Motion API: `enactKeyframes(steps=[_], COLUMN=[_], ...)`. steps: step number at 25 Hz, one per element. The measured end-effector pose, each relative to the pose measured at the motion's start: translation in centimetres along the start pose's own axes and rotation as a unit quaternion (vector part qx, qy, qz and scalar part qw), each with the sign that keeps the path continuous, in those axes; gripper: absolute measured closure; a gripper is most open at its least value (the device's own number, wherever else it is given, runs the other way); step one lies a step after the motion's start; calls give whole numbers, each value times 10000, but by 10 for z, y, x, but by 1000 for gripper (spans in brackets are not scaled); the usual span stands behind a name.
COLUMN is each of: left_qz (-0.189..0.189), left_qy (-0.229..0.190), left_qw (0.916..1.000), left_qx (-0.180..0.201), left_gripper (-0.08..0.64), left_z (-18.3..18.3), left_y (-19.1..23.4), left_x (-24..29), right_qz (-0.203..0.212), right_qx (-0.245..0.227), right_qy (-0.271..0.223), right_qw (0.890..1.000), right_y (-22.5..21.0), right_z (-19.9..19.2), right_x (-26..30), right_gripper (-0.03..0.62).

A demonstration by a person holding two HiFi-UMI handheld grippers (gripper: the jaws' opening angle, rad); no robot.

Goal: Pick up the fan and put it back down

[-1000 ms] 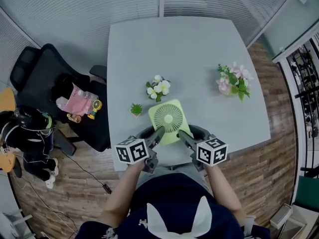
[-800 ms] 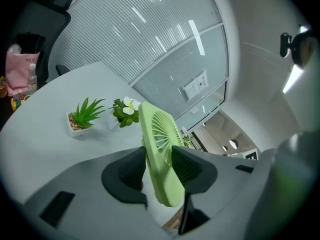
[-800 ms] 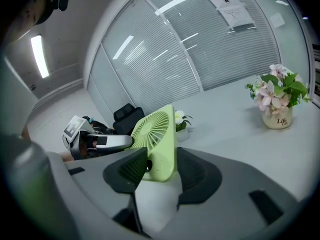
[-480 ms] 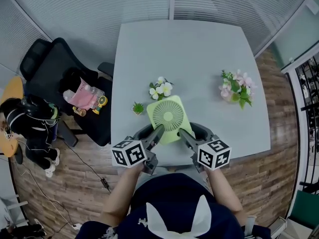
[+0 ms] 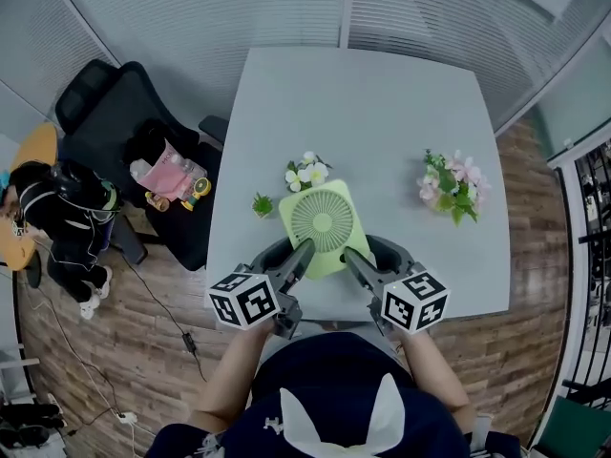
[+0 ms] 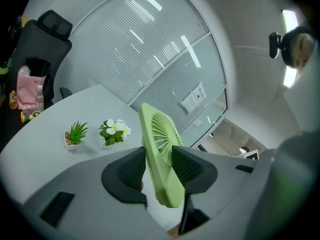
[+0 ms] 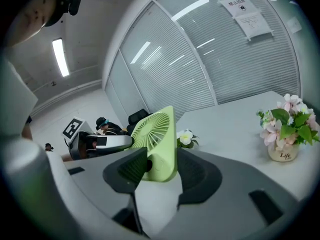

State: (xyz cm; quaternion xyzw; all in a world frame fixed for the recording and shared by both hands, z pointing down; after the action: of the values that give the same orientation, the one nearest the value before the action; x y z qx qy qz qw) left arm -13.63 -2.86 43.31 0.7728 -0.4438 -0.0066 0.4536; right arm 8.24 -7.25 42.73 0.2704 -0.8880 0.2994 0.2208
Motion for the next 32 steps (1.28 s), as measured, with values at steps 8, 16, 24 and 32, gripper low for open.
enactKeyframes(steps=[8,16,24,32], left_qz=[263,316,181,-133], left_qy=[-320,-368,-50,473], left_qw=[9991,9988,9997,9981], left_qx=[57,75,125,378], left_gripper=[399,399,399,399], left_z=[-1,-8,-19,-23], left_y=[-21,-36,-51,-70], left_x=[-10,-7,16,55], right_qz=[283,292,45,-410], right_qx=[-210,-247,-11,402], right_qy=[-79,-107,-202,-449], right_qw=[9993,9992,9998,9973], right_y=[1,-2,-18,-39], right_z=[9,6,-12,-31], right_x=[-10,-25,-50,-82], right_gripper=[400,400,400,402])
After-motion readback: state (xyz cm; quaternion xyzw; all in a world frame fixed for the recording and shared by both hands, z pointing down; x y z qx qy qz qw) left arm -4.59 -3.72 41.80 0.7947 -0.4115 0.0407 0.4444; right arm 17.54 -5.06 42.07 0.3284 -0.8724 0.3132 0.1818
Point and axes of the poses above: the fingertips, and each gripper's own axes: x forward along the fingers, y to its left, z out of its top, the point moved 9 cm from there along -x, backward along the fingers, and after that the axes turned 11 degrees about y, right-handed, at the moved point
